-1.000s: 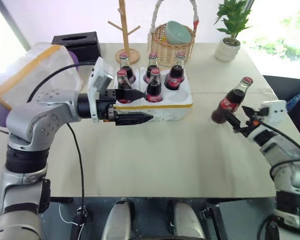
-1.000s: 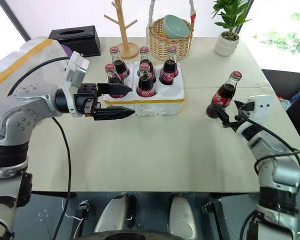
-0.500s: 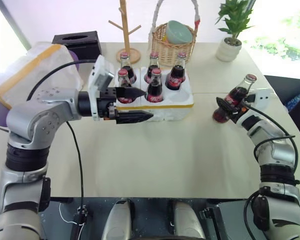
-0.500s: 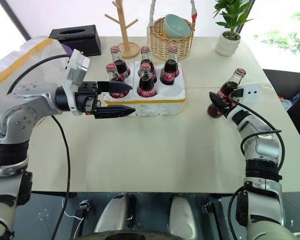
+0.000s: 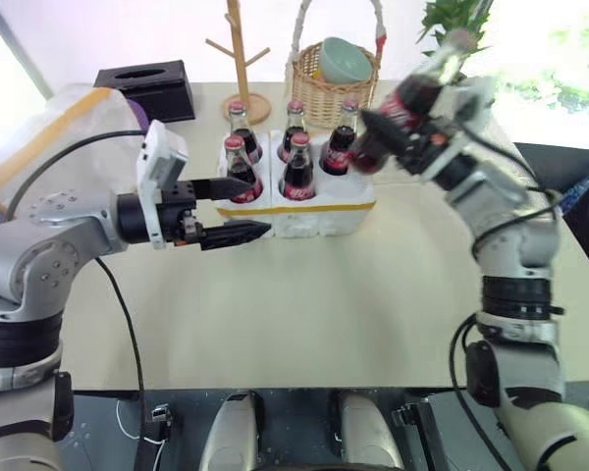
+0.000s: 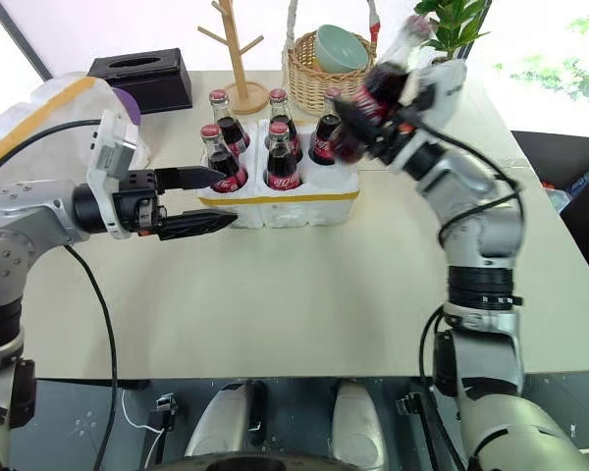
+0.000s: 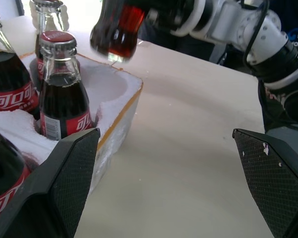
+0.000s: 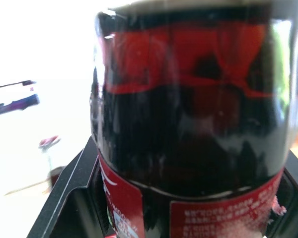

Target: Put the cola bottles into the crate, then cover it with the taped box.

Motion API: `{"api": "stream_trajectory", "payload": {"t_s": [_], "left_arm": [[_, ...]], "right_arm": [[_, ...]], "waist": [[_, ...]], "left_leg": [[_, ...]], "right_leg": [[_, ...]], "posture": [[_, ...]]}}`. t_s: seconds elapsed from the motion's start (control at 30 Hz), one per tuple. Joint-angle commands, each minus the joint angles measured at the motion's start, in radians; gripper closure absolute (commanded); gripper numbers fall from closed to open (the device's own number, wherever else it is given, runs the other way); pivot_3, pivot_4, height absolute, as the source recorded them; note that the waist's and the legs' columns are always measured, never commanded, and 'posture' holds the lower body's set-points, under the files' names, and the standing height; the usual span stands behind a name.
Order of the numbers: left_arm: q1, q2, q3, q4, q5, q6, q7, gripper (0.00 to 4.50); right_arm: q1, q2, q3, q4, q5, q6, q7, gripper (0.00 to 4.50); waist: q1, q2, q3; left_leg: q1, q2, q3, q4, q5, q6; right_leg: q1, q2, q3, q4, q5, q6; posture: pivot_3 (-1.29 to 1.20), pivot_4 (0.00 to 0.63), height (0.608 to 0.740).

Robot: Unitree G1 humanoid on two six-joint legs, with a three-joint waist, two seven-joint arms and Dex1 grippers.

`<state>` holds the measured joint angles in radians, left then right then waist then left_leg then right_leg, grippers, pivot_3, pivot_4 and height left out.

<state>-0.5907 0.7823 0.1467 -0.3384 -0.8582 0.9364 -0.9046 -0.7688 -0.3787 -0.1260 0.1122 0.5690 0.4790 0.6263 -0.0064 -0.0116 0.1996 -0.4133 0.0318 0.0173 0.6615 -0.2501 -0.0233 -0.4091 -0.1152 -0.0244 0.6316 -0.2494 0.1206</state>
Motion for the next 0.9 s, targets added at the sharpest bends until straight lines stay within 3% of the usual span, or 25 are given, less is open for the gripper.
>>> {"api": "stream_trajectory", "payload": {"t_s": [0.03,0.2,0.47,0.53,0.6,0.77,0.9], "left_arm": [[-0.006,0.007,0.033,-0.032,-0.016,-0.01,0.019,0.0],[0.0,0.009,0.051,-0.043,-0.031,-0.009,0.044,0.0],[0.03,0.016,0.07,-0.066,-0.048,-0.008,0.071,0.0],[0.033,0.018,0.067,-0.067,-0.043,-0.01,0.075,0.0],[0.037,0.021,0.071,-0.07,-0.044,-0.008,0.082,0.0],[0.111,0.081,0.155,-0.1,-0.058,0.017,0.1,0.0],[0.284,0.199,0.359,-0.143,-0.059,0.071,0.097,0.0]], "right_arm": [[-0.033,-0.015,0.046,0.025,-0.074,-0.056,0.033,1.65],[-0.005,-0.03,0.149,0.093,-0.222,-0.151,0.061,1.65],[0.031,0.015,0.182,0.132,-0.262,-0.136,0.07,1.65],[0.027,0.021,0.18,0.153,-0.273,-0.125,0.064,0.61],[0.024,0.022,0.175,0.153,-0.279,-0.119,0.066,0.03],[0.029,-0.012,0.129,0.068,-0.229,-0.06,0.093,0.03],[0.058,-0.124,0.06,-0.056,-0.156,0.011,0.173,0.03]], "waist": [[0.001,0.0,0.0],[-0.007,-0.001,0.0],[-0.007,-0.001,-0.001],[-0.008,-0.001,-0.001],[-0.009,-0.001,-0.001],[-0.01,-0.001,-0.001],[-0.009,-0.001,0.0]], "left_leg": [[-0.001,0.0,0.0,0.0,0.0,0.0],[-0.003,0.0,-0.001,0.001,0.0,0.0],[-0.004,0.0,-0.001,0.0,0.0,0.0],[-0.003,0.0,-0.001,0.0,0.0,0.0],[-0.003,0.0,-0.001,0.0,0.0,0.0],[-0.002,0.0,-0.001,0.0,0.0,0.0],[-0.002,0.0,-0.001,-0.001,0.0,0.0]], "right_leg": [[-0.001,0.0,0.0,0.0,0.0,0.0],[-0.003,0.0,-0.001,0.0,0.0,0.0],[-0.004,0.0,-0.001,0.0,0.0,0.0],[-0.003,0.0,-0.001,0.0,0.0,0.0],[-0.003,0.0,-0.001,0.0,0.0,0.0],[-0.002,0.0,-0.001,0.0,0.0,0.0],[-0.003,0.0,-0.001,0.0,0.0,0.0]], "posture": [[0.0,0.15,0.736],[0.0,0.15,0.736],[0.0,0.15,0.736],[0.0,0.15,0.736],[0.0,0.15,0.736],[0.0,0.15,0.736],[0.0,0.15,0.736]]}}
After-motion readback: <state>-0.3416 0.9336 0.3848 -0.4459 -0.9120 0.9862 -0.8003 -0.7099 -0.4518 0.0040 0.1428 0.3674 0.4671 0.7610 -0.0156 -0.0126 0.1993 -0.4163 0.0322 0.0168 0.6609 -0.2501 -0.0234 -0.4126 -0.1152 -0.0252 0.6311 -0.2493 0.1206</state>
